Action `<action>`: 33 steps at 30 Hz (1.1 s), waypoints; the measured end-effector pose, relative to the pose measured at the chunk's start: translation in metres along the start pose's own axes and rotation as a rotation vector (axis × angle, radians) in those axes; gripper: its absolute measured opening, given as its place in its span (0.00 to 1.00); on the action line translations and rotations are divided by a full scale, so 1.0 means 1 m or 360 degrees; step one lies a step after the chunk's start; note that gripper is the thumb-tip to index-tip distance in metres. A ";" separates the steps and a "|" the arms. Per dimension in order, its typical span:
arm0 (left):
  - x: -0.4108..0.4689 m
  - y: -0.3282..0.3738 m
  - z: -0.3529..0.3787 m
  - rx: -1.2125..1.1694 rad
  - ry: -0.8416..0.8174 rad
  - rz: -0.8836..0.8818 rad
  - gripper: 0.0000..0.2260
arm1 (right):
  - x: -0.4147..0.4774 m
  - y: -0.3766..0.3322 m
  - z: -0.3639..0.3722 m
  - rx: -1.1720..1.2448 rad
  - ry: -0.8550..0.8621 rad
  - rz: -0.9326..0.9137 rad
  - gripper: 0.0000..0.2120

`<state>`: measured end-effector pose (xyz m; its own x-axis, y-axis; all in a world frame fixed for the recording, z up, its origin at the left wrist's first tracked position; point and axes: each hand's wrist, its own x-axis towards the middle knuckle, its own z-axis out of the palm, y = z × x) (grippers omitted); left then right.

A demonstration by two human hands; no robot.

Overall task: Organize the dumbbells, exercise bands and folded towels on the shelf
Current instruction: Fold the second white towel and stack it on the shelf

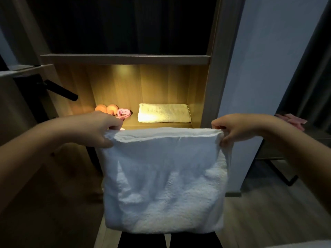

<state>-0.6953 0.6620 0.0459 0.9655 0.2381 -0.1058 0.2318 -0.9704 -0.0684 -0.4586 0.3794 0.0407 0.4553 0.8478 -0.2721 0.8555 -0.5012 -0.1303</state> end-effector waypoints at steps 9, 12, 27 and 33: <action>-0.008 -0.009 0.006 -0.0169 -0.0091 -0.0102 0.10 | -0.007 0.006 0.000 0.0259 -0.0013 -0.0003 0.14; -0.003 0.000 0.010 -0.0064 -0.0405 -0.0039 0.15 | -0.004 -0.005 0.010 0.0071 -0.0402 -0.0004 0.21; 0.002 0.043 0.084 0.0250 0.0179 0.0190 0.07 | 0.011 -0.019 0.091 -0.0199 -0.0083 -0.0157 0.10; 0.006 0.031 0.109 0.0425 0.0170 0.0208 0.31 | 0.026 -0.028 0.126 -0.0225 0.0425 -0.0160 0.03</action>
<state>-0.6956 0.6377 -0.0652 0.9953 0.0927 -0.0270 0.0792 -0.9440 -0.3204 -0.5015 0.3938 -0.0825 0.3993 0.9168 -0.0022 0.9168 -0.3993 -0.0050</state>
